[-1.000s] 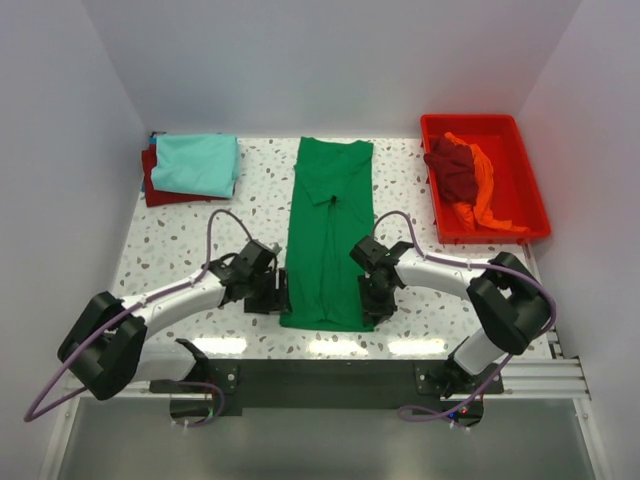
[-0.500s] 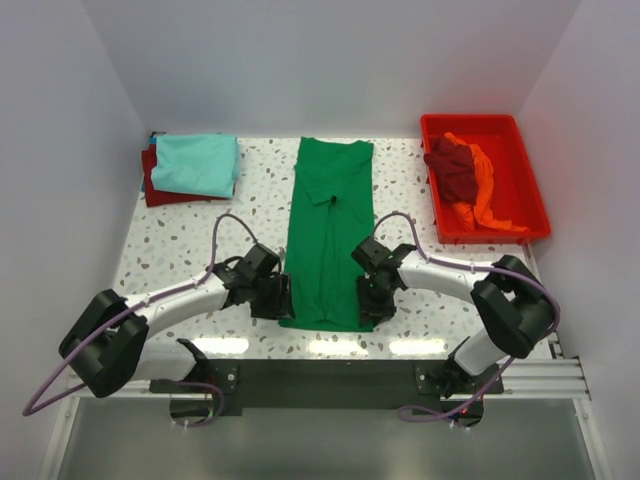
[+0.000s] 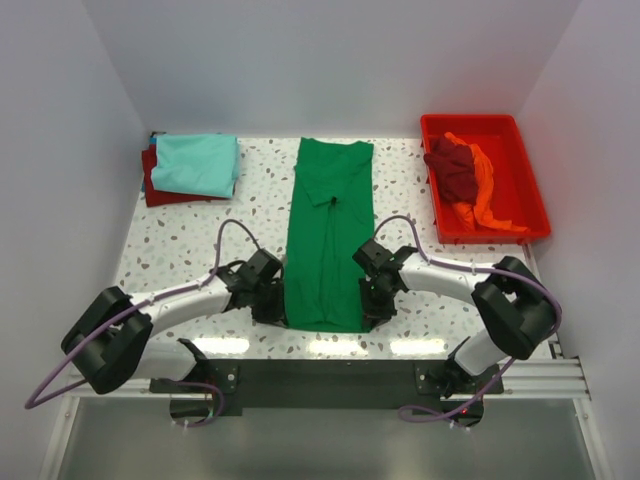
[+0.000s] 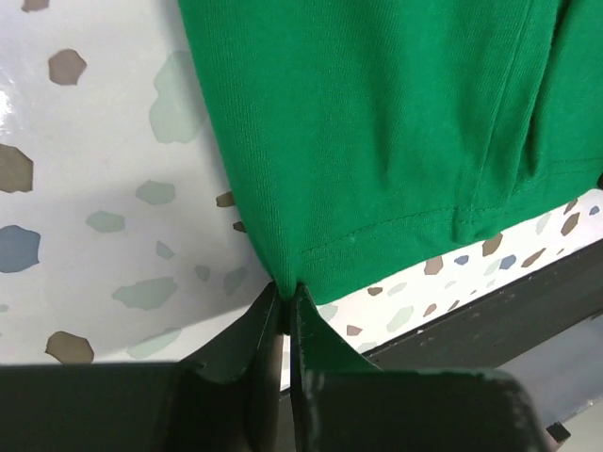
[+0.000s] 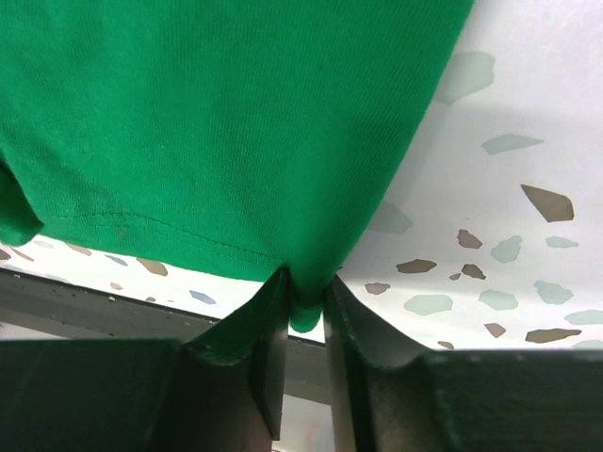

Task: Fold and stack the t-shirts
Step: Fold the tshirt

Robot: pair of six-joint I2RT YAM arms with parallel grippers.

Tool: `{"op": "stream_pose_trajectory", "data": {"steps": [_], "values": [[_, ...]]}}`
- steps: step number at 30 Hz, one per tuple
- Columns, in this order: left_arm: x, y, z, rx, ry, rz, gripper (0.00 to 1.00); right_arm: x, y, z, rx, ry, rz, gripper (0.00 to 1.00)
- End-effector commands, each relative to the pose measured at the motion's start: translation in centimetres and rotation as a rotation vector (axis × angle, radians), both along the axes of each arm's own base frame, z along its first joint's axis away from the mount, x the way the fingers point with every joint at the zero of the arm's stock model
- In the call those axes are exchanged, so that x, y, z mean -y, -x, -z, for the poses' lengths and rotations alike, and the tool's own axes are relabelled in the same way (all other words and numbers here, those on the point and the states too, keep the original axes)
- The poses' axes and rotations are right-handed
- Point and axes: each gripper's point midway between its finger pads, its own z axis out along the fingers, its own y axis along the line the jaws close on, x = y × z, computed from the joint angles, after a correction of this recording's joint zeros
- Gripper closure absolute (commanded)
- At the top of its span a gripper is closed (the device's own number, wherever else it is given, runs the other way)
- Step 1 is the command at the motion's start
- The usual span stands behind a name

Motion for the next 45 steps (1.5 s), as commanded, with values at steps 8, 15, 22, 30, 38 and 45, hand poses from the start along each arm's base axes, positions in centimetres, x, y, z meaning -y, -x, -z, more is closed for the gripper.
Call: {"op": "stream_pose_trajectory", "data": {"steps": [8,15,22,30,38,45], "values": [[-1.5,1.1,0.4,-0.006,-0.048,-0.020,1.00,1.8,2.0,1.8,-0.047,0.072,-0.010,0.91],[-0.5,-1.1,-2.3,0.083,-0.020,-0.052,1.00,1.8,1.3,-0.6,-0.003,0.068,-0.005,1.00],[0.7,-3.9,-5.4,0.169,-0.005,-0.084,1.00,1.8,-0.6,-3.7,0.068,0.104,0.013,1.00],[1.7,-6.3,-6.8,0.233,-0.002,-0.111,1.00,0.6,-4.2,-6.2,0.166,0.120,0.029,1.00],[2.6,-11.4,-9.0,0.338,0.000,-0.170,1.00,0.2,-9.4,-8.0,0.246,0.104,0.052,1.00],[1.7,-18.6,-10.4,0.410,0.033,-0.215,1.00,-0.5,-15.0,-8.9,0.302,0.119,0.035,1.00]]}}
